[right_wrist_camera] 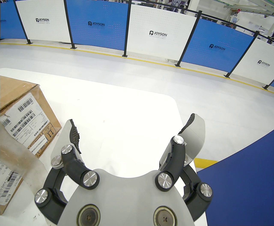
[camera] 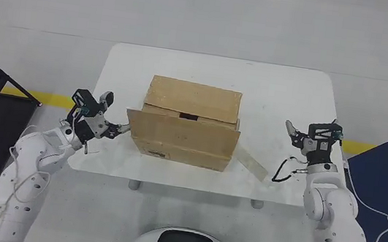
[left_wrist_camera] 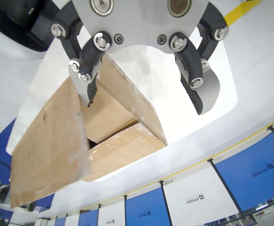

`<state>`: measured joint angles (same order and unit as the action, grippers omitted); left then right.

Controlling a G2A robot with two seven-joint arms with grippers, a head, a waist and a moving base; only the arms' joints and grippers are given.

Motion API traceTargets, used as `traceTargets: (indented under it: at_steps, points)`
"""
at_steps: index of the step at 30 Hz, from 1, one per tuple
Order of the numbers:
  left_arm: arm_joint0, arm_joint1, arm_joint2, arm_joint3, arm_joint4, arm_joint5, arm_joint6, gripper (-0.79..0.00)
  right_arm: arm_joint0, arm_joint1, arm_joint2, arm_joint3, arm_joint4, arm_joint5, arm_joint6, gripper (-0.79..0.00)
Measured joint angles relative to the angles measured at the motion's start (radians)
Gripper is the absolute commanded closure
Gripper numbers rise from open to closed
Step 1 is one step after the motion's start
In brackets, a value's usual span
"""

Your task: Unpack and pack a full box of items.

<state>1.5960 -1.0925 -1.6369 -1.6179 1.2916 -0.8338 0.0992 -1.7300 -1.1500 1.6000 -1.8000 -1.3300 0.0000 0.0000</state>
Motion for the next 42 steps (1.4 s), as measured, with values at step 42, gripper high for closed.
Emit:
traceTargets:
  at_steps: [42]
  points:
    - [0.116,0.033,-0.063,0.006,0.169,0.066,0.377,-0.785,0.01,-0.002,-0.002,0.002,0.012,-0.009,0.007,-0.785]
